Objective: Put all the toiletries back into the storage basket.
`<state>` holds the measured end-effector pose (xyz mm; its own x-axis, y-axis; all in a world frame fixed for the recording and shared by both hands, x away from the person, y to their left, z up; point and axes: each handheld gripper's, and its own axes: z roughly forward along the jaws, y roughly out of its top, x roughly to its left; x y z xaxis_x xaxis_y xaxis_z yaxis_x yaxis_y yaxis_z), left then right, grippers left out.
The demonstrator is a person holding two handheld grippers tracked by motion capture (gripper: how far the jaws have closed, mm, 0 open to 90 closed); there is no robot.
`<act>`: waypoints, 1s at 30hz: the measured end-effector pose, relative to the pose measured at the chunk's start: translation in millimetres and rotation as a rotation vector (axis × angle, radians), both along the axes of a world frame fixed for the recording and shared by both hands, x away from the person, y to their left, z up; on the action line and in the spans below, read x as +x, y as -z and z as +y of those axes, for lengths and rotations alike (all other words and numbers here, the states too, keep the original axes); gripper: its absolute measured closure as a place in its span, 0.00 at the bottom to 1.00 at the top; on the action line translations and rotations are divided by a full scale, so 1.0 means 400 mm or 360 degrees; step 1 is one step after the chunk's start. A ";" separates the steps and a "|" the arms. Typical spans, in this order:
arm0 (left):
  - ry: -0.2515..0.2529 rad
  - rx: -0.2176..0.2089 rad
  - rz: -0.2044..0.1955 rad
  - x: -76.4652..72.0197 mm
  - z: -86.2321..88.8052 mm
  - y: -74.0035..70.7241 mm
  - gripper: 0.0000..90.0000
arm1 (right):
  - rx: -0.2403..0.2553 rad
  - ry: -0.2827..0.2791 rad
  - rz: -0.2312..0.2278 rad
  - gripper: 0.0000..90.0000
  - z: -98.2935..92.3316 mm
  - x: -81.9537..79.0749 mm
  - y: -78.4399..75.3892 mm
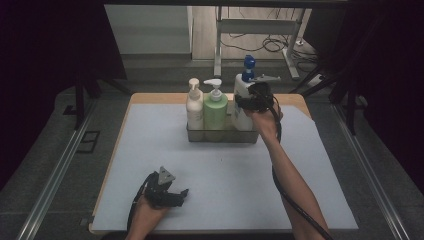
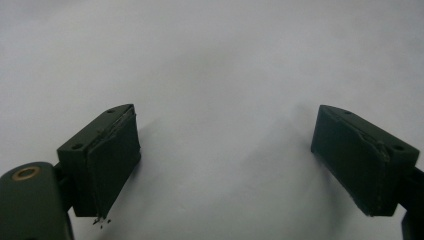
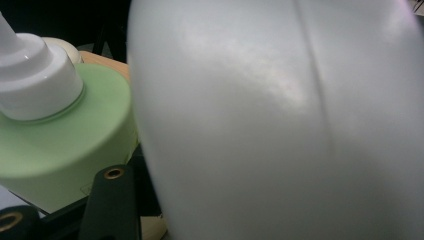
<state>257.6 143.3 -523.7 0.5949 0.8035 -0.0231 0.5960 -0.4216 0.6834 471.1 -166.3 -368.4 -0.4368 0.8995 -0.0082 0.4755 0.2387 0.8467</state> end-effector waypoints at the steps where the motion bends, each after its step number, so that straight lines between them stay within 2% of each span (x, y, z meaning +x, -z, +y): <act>1: 0.0000 0.0001 0.0000 0.000 0.000 0.000 0.13 | -0.0003 0.0000 0.0003 0.44 0.000 0.000 0.001; 14: -0.0001 0.0001 0.0000 0.000 0.000 0.000 0.13 | -0.0026 0.0001 0.0053 0.44 -0.007 -0.013 0.038; 30: 0.0001 0.0002 0.0000 0.000 0.000 0.000 0.13 | -0.0073 -0.0006 0.0123 0.44 0.000 -0.011 0.082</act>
